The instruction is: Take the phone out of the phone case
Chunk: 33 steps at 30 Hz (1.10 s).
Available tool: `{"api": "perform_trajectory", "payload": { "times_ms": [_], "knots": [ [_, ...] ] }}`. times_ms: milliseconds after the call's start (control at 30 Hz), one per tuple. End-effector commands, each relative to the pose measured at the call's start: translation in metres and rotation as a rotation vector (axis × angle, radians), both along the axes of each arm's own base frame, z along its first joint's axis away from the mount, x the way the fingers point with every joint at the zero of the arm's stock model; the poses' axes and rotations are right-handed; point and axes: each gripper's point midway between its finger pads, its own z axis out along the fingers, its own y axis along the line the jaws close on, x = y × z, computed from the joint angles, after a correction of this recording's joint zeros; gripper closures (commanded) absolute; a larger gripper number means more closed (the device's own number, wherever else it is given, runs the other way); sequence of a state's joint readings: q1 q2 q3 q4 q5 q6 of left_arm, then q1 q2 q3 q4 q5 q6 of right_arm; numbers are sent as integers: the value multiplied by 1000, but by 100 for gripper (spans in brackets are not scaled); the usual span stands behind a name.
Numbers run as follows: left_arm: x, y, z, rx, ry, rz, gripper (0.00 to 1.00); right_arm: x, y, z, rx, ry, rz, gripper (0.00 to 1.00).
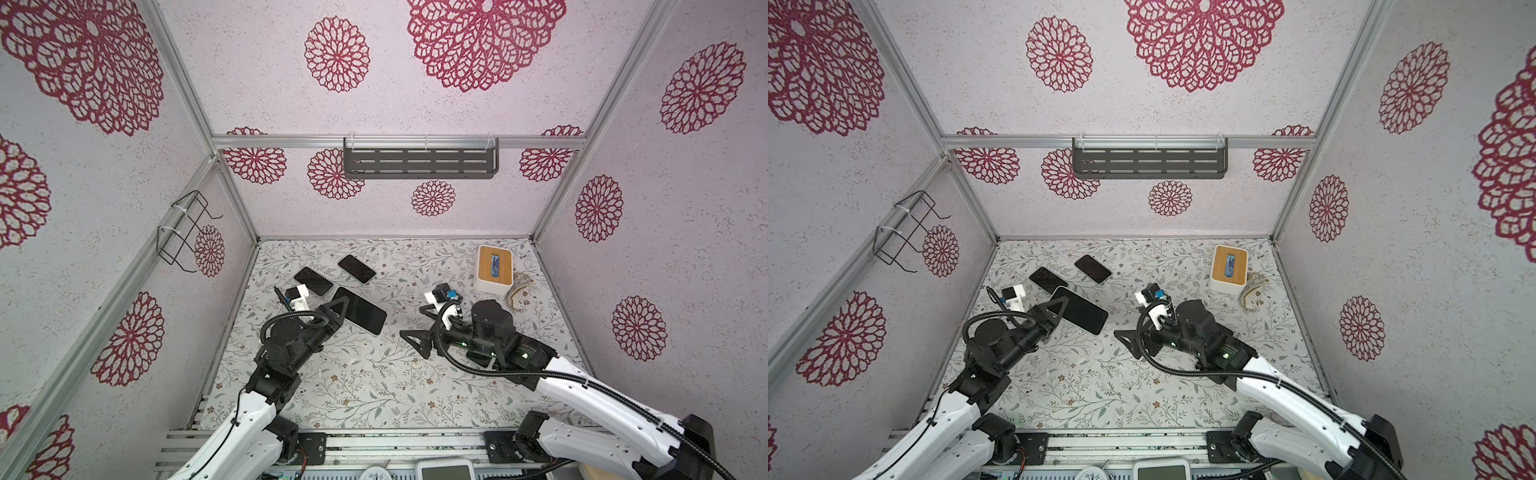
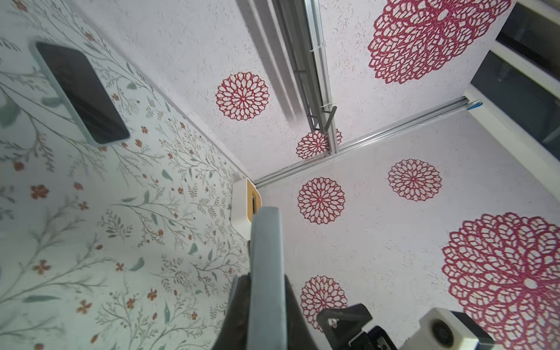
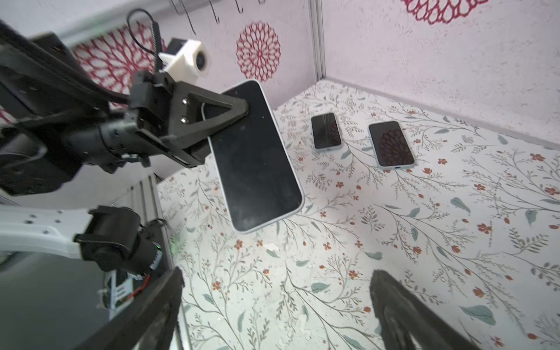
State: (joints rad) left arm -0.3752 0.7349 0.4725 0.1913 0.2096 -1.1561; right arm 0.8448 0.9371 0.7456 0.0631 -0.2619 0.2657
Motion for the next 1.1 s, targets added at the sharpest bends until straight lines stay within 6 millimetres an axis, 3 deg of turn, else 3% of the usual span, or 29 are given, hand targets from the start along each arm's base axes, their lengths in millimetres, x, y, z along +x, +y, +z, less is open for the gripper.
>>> {"api": "perform_trajectory", "payload": {
  "times_ms": [0,100,333,433,667,1067],
  "knots": [
    [-22,-24,45,131,-138,-220,100,-17,-1,25,243,56,44,1],
    [-28,-40,73,229,-187,-346,100,-25,1,23,309,49,81,2],
    [-23,-52,100,205,-235,-403,100,-49,22,23,357,-37,139,5],
    [-20,-56,102,151,-247,-410,100,-63,32,32,395,-85,179,6],
    [-19,-59,109,41,-290,-418,100,-54,46,34,418,-105,154,12],
    [-25,-60,104,8,-292,-428,100,-49,51,40,442,-117,142,35]
  ]
}}
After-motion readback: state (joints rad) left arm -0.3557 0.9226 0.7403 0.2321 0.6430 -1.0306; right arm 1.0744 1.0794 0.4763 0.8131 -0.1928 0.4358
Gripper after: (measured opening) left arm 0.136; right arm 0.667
